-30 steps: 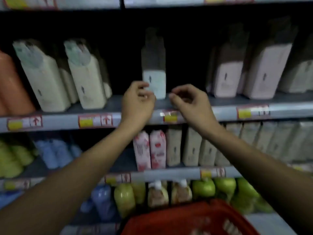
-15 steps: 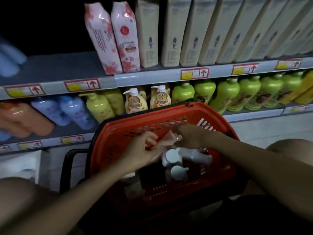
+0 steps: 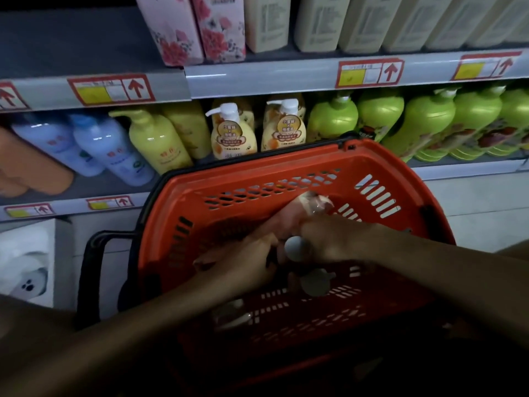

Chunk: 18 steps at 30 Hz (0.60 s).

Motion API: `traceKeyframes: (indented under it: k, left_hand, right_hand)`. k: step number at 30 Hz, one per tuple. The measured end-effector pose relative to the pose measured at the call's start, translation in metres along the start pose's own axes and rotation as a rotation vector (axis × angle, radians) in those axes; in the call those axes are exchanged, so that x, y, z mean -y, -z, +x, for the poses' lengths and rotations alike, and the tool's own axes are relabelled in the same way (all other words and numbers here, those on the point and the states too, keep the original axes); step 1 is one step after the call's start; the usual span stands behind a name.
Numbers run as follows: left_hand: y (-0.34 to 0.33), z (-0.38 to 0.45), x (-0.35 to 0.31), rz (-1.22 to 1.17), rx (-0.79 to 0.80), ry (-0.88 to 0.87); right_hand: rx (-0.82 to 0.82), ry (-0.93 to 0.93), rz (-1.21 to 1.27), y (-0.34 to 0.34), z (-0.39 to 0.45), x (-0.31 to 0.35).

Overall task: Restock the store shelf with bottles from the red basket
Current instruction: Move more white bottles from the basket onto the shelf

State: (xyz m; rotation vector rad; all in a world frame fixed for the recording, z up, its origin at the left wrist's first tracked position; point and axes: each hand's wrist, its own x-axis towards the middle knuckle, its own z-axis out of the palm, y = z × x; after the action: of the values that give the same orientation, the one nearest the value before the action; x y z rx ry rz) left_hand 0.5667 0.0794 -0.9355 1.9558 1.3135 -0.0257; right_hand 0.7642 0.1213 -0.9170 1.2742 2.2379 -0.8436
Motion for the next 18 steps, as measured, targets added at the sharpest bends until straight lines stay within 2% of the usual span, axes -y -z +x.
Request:
traceKeyframes:
  k: [3,7,11,14,16,18]
  left_hand:
    - [-0.001,-0.001,0.001,0.024,0.024,0.011]
    - [-0.002,0.0,0.001,0.062,0.057,0.02]
    - [0.003,-0.009,-0.004,-0.114,-0.036,-0.072]
    - [-0.001,-0.01,0.007,-0.065,-0.019,0.026]
    - [-0.005,-0.009,0.012,-0.051,-0.093,0.046]
    - [-0.011,-0.009,0.009,-0.114,-0.212,-0.046]
  right_hand:
    - [-0.102,0.029,-0.067,-0.01,0.001,0.007]
    - [-0.149,0.039,-0.114,-0.011,0.001,0.014]
    - [-0.232,0.035,-0.212,-0.004,-0.005,0.017]
    - [-0.301,0.04,-0.205,0.008,-0.012,0.018]
    - [-0.381,0.021,-0.15,0.02,-0.019,0.02]
    - [-0.507,-0.011,-0.114,0.035,-0.027,0.025]
